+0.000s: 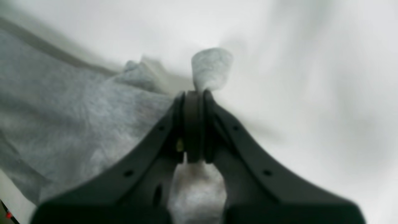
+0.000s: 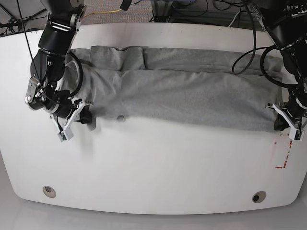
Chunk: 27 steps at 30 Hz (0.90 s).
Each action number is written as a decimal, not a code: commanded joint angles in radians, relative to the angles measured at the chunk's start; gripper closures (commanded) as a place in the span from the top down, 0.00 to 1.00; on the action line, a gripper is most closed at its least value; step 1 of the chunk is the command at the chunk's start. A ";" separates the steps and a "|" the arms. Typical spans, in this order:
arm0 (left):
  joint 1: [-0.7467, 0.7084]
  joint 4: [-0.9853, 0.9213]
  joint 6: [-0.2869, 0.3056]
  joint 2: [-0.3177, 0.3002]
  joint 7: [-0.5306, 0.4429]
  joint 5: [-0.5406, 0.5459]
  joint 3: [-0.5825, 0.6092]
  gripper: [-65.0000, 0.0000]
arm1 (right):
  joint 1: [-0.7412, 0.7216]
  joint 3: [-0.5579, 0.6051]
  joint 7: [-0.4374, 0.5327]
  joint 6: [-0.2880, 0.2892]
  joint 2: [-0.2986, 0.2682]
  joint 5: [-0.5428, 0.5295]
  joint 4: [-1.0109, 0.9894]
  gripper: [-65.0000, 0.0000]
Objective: Fold the T-shirt properly
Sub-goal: 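Pull the folded edge with both grippers toward the robot, spreading the shirt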
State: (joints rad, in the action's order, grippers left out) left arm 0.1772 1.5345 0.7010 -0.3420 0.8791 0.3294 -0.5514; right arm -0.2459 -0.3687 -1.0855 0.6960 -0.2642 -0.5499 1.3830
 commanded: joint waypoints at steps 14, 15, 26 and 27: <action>0.161 0.018 -0.003 -0.022 -0.022 0.009 0.001 0.00 | -0.289 0.116 -0.061 0.002 -0.082 -0.017 0.025 0.00; 0.161 0.019 -0.003 -0.025 -0.022 0.009 0.001 0.00 | -0.301 0.136 -0.061 0.002 -0.083 -0.017 0.029 0.00; 0.134 0.021 -0.003 -0.029 -0.022 0.009 -0.005 0.00 | -0.300 0.207 -0.126 0.002 -0.122 -0.017 0.101 0.00; 0.115 0.025 -0.003 -0.029 -0.022 0.010 -0.005 0.00 | -0.280 0.205 -0.129 0.002 -0.125 -0.017 0.117 0.00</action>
State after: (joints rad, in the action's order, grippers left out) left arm 0.2932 1.5379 0.6998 -0.3504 0.8772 0.3264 -0.5507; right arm -0.5236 -0.1562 -1.2129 0.6991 -0.3717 -0.5591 1.4685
